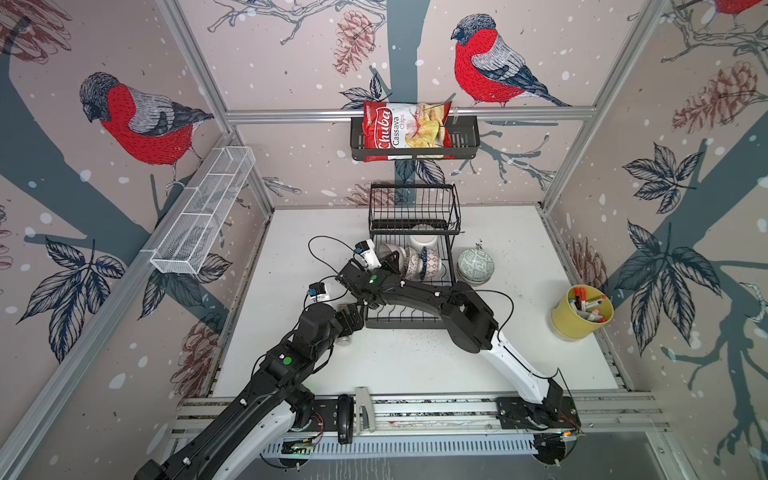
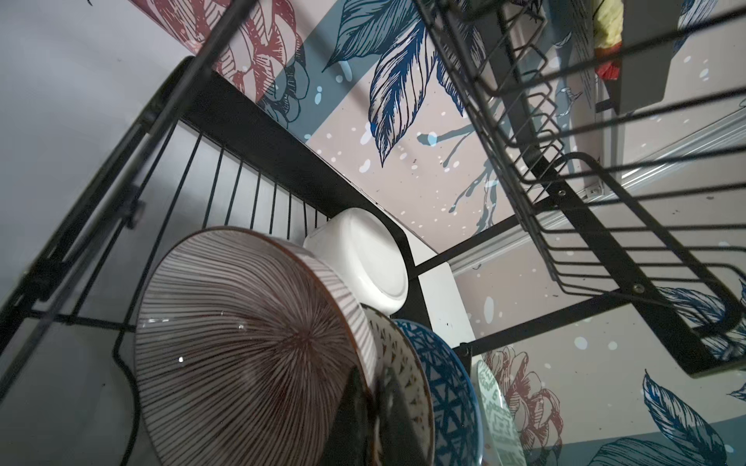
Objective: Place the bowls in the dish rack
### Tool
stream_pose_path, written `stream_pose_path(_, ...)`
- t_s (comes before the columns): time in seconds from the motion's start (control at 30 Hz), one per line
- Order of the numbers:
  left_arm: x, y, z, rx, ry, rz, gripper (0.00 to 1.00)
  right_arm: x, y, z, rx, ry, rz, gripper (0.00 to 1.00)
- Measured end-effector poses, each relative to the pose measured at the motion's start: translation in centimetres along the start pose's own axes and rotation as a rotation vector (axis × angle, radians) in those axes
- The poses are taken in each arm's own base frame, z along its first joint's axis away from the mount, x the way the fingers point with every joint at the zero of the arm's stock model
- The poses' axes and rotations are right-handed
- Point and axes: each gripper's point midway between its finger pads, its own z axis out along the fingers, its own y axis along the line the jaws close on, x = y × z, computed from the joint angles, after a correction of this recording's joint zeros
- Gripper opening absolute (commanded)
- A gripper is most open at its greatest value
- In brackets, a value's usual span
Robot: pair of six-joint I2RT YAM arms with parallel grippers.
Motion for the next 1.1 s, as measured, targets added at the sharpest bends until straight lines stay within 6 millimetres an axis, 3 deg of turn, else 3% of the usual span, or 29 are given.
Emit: stream_pose_path(1.1, 0.4, -0.5, -0.3, 0.030, 0.023, 0.025, 0.96, 0.9, 1.6, -0.8, -0.133, 0.021, 0.021, 0.29)
